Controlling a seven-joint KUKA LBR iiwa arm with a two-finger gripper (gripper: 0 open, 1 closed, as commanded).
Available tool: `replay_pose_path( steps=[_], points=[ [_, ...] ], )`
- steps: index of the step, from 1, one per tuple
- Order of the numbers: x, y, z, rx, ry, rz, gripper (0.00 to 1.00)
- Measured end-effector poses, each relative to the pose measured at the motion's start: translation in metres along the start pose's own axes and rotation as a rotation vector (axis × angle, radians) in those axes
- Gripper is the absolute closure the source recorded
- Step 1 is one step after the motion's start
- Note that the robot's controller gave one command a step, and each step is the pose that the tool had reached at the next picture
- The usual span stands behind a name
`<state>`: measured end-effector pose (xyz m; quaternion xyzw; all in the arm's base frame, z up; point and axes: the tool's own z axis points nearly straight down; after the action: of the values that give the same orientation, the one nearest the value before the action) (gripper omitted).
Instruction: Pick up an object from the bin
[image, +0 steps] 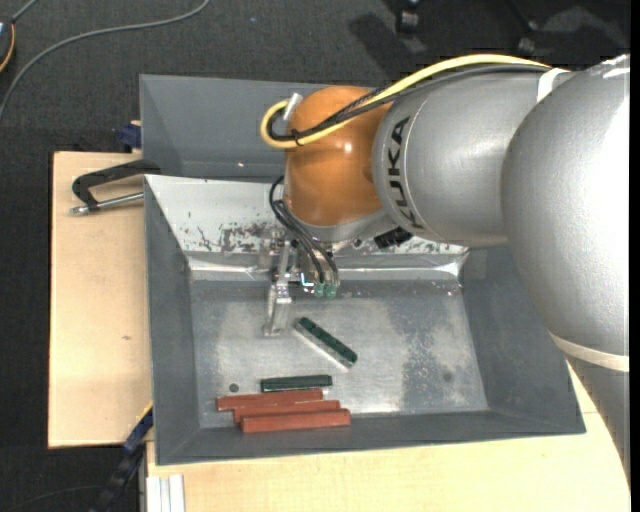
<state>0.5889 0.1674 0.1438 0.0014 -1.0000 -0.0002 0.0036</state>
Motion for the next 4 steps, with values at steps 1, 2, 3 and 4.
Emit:
replay_pose_path(
  steps=[1,2,3,4],
  points=[
    [0.063,-0.061,0.074,0.003,0.002,-0.074,0.00],
    [0.058,-0.057,0.069,-0.001,-0.010,-0.077,1.00],
    [0.056,-0.058,0.068,-0.002,-0.019,-0.075,0.00],
    [0.069,-0.132,0.073,0.003,-0.007,-0.037,0.00]
  ],
)
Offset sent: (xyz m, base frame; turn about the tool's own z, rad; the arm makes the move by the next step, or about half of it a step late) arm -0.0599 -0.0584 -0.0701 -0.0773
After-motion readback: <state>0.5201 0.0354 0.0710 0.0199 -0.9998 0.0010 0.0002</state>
